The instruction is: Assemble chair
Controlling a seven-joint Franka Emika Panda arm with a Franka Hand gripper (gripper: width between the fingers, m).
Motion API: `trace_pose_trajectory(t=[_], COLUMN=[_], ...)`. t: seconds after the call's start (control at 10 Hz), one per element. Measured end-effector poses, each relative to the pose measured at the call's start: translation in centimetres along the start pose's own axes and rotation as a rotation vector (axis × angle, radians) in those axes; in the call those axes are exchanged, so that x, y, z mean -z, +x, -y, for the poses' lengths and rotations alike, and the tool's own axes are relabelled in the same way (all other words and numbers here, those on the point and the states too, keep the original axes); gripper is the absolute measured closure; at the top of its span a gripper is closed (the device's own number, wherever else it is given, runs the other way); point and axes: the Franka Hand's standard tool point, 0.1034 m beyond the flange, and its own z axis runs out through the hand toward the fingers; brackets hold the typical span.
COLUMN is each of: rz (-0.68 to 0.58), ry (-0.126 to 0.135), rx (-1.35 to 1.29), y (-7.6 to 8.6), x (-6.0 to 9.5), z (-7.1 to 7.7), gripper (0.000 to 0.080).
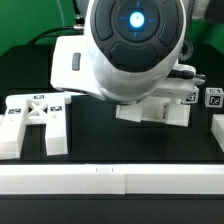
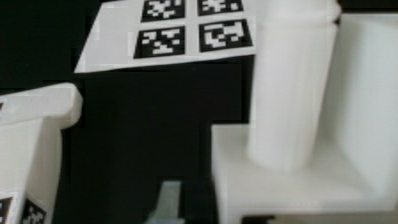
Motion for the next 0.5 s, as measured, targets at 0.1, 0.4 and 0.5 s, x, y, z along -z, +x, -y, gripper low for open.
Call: trace_pose_trajectory(t=[0.1,0.4,0.5], rz=[0.012,0.003,0.003], ry=[0.001,0.002,0.003], rx=[-0.002,-0.005,-0.006], y=[-0.01,0.68,0.7], x=[-0.63,-0.95,-0.95], z=[-0.01,-0.22,-0.29], gripper=[0.0764,0.0764,0.0764])
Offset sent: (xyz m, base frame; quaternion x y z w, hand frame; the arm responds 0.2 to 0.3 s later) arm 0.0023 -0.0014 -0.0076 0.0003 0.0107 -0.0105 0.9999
